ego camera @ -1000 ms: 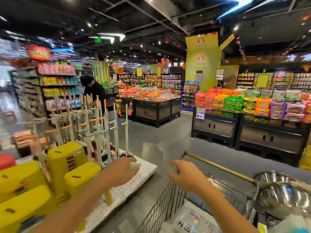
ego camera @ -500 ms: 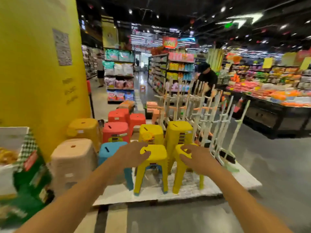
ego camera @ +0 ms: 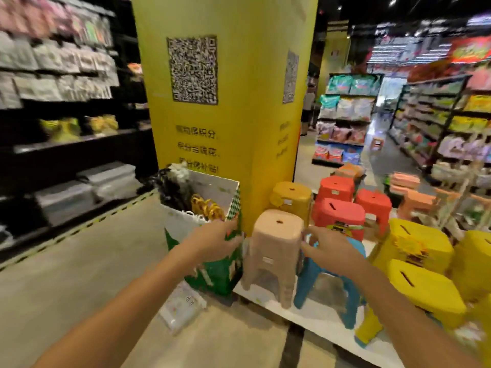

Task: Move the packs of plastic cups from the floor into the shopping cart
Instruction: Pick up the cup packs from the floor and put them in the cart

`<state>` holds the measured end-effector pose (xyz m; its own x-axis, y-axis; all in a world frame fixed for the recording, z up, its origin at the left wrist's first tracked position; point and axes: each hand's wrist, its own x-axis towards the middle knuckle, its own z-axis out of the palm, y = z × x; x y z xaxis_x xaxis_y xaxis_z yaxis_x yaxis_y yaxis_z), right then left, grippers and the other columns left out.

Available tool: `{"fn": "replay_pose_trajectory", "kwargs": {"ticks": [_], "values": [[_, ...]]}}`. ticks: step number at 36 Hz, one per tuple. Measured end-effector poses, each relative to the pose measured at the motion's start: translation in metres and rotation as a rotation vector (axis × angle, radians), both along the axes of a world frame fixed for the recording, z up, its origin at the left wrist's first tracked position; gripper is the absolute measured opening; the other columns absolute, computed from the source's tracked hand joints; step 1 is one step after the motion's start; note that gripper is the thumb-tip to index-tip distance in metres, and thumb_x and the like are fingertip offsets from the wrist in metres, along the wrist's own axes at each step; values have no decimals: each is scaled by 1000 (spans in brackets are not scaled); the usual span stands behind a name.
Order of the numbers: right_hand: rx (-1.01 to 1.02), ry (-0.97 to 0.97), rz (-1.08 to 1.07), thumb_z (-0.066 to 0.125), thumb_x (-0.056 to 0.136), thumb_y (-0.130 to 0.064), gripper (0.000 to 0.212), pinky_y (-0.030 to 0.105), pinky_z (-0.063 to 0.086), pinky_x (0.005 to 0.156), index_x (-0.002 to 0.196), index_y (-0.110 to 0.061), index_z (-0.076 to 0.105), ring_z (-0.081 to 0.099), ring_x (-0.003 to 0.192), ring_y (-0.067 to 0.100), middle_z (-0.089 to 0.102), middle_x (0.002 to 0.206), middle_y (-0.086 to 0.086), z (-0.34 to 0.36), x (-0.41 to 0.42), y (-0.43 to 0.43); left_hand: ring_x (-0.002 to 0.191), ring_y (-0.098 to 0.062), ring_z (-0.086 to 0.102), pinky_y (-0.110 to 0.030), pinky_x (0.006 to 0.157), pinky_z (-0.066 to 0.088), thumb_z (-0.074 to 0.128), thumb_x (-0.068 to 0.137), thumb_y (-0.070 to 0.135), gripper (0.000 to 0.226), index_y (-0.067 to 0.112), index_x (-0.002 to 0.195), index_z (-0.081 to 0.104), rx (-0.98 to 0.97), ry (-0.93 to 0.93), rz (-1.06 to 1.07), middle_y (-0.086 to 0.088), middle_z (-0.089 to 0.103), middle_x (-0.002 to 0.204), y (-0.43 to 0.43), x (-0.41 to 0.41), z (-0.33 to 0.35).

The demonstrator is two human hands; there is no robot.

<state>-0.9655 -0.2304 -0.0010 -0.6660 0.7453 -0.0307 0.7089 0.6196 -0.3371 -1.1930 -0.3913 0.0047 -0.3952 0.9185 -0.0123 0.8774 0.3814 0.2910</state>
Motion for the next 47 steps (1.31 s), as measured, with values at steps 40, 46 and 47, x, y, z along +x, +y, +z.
{"fn": "replay_pose_trajectory", "kwargs": {"ticks": [40, 46, 47], "values": [[-81, 48, 139, 56, 104, -41, 36, 44, 61, 85, 132, -22, 66, 69, 99, 29, 74, 116, 8, -47, -589, 50, 121, -18, 52, -34, 98, 46, 47, 98, 45, 47, 27, 141, 46, -21, -13, 187, 1, 53, 139, 44, -553, -60], [-85, 78, -29, 58, 101, -40, 37, 44, 61, 85, 134, -25, 65, 69, 105, 28, 74, 121, 7, -72, -648, 46, 118, -20, 54, -35, 95, 49, 50, 97, 45, 48, 28, 141, 45, 9, -41, 81, -1, 51, 140, 70, -636, -88], [-100, 67, -61, 57, 102, -39, 34, 46, 61, 83, 129, -22, 67, 68, 100, 29, 74, 112, 9, -76, -656, 43, 115, -20, 56, -35, 94, 51, 49, 97, 46, 48, 28, 141, 46, 7, -53, 61, -1, 52, 139, 73, -648, -93]]}}
